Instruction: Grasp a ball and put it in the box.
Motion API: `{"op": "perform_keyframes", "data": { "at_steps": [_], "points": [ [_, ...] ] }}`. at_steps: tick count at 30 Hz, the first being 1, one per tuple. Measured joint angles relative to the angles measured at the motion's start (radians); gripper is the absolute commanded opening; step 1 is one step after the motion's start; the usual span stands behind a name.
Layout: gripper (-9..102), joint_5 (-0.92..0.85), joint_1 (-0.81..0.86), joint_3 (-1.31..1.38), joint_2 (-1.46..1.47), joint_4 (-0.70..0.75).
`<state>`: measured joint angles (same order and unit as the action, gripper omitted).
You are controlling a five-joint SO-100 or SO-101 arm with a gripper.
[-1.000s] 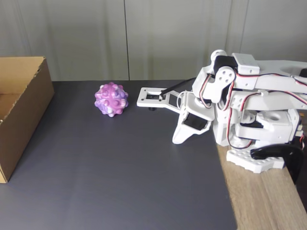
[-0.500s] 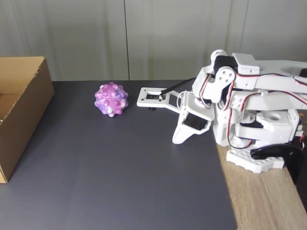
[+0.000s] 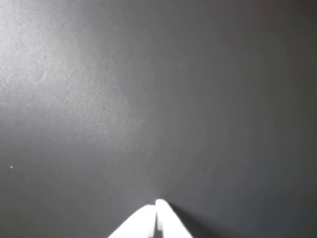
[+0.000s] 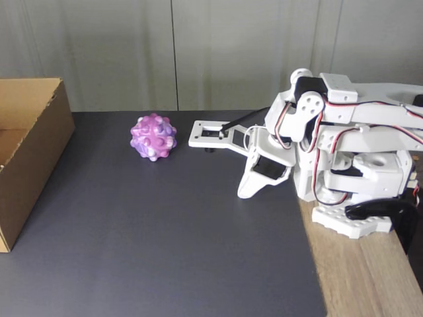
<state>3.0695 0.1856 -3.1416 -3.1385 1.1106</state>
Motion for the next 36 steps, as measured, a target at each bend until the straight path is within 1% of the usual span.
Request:
{"op": "perform_keyframes", "data": {
  "at_steps": [5,8,16,24,31,36],
  "points": [
    [0,0.0,0.0,0.0,0.0,0.0],
    [0,-0.032,0.012,0.0,0.0,0.0],
    [0,-0.028,0.011,0.0,0.0,0.0],
    [0,0.018,0.112,-0.003,0.0,-0.025],
    [0,0.048,0.213,-0.009,0.018,-0.181],
    [0,0.124,0.272,-0.009,0.015,-0.299]
  ]
}}
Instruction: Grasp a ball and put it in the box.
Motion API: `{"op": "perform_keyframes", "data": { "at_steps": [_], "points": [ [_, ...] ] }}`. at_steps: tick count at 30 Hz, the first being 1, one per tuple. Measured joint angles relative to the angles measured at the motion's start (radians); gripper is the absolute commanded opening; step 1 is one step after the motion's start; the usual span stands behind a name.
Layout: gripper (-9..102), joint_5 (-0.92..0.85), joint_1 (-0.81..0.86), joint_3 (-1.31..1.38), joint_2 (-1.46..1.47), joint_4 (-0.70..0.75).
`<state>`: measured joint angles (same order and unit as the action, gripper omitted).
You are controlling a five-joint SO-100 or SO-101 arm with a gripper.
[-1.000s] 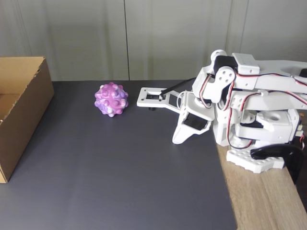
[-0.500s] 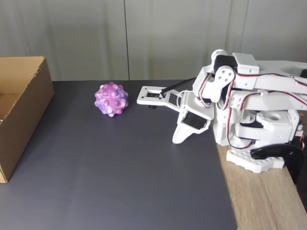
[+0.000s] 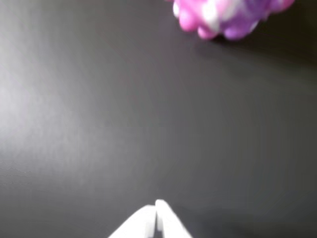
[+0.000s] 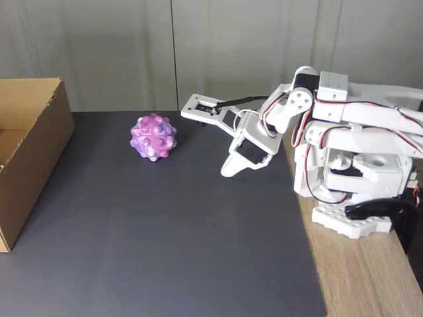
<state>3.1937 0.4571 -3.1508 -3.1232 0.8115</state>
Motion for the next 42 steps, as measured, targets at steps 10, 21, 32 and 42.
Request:
{"op": "perform_keyframes", "data": {
  "at_steps": [10,21,32,42],
  "points": [
    [0,0.061,0.046,0.055,0.002,-0.072],
    [0,0.081,0.066,0.357,0.314,-0.126],
    [0,0.115,0.156,0.769,0.842,-0.301],
    [39,0.152,0.219,0.836,0.953,-0.351]
  ]
}}
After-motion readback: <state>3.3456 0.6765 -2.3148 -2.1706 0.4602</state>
